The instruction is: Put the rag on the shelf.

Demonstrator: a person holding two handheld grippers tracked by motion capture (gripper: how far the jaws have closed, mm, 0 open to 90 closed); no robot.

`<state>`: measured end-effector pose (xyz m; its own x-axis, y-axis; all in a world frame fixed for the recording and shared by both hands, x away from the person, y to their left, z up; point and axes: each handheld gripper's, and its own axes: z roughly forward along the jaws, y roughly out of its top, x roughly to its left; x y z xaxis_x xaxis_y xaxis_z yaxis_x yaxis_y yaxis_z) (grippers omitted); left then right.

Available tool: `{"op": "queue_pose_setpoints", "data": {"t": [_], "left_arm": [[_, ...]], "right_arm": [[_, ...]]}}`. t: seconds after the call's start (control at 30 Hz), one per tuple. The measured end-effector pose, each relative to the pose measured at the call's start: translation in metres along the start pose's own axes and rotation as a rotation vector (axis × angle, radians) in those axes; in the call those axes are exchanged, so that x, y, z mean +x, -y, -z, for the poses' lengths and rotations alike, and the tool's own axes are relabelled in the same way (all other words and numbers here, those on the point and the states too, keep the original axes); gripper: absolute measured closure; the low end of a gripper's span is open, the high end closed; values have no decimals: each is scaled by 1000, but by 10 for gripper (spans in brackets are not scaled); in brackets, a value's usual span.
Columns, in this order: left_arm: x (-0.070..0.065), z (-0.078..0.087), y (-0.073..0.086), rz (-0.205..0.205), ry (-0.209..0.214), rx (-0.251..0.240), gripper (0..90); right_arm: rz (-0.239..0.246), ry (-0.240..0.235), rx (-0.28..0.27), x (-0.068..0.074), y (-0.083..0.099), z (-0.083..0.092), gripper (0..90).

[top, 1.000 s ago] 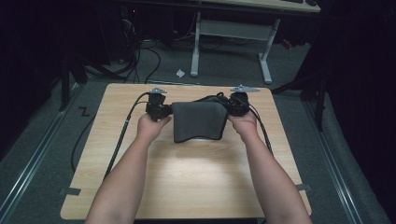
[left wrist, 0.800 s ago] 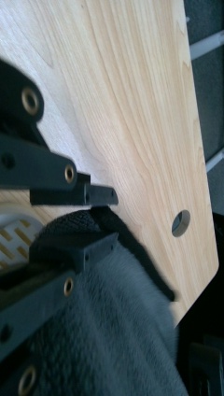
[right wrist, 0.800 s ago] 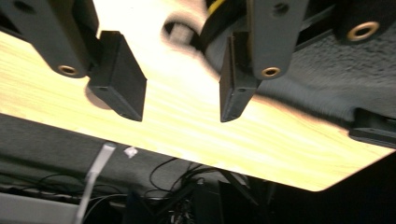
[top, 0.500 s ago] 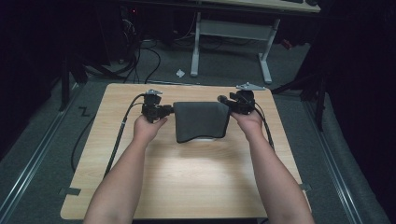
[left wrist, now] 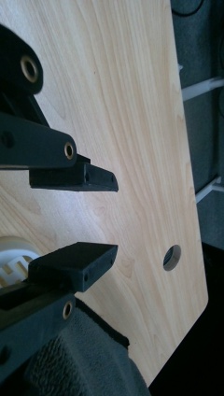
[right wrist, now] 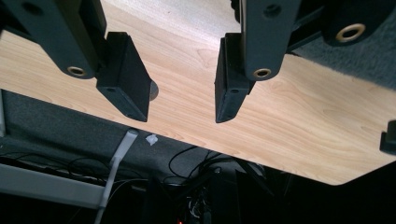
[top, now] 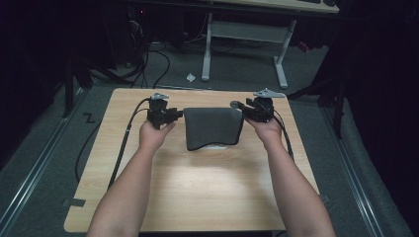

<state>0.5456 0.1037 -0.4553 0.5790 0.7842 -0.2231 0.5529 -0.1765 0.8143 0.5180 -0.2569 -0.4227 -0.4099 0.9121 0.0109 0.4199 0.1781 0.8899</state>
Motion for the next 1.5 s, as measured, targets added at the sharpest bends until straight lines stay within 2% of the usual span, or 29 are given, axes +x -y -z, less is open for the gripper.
{"op": "queue_pose_setpoints", "data": {"t": [0.13, 0.43, 0.6, 0.7, 0.83, 0.97, 1.07, 1.13, 1.23, 1.33, 1.43, 1.5], "left_arm": [[2, 8, 3, -10, -28, -18, 602], [7, 27, 17, -45, -99, -40, 525], [14, 41, 27, -11, -122, -46, 519], [14, 48, 32, -8, -118, -59, 518], [13, 57, 38, -14, -115, -77, 515], [12, 68, 45, 3, -107, -99, 511], [11, 76, 50, 4, -100, -113, 505], [8, 81, 54, 3, -93, -121, 500], [3, 89, 59, -10, -85, -130, 496], [-4, 98, 64, -21, -70, -137, 488], [-12, 105, 70, -32, -54, -136, 477], [-18, 111, 76, -38, -37, -143, 473]], "right_arm": [[9, 5, 5, 1, 2, 4, 553], [-8, 17, 7, -3, 10, 16, 552], [-12, 25, -1, -2, 17, 27, 534], [-5, 27, 11, -2, 20, 34, 533], [12, 37, -10, 0, 23, 45, 532], [34, 37, -1, 4, 27, 56, 505], [58, 50, -26, 8, 31, 63, 504], [77, 46, -7, 12, 35, 67, 494], [105, 57, -23, 17, 40, 74, 493], [112, 48, -6, 23, 45, 81, 479], [120, 31, -19, 31, 51, 90, 465], [127, 24, -7, 37, 54, 96, 445]]}}
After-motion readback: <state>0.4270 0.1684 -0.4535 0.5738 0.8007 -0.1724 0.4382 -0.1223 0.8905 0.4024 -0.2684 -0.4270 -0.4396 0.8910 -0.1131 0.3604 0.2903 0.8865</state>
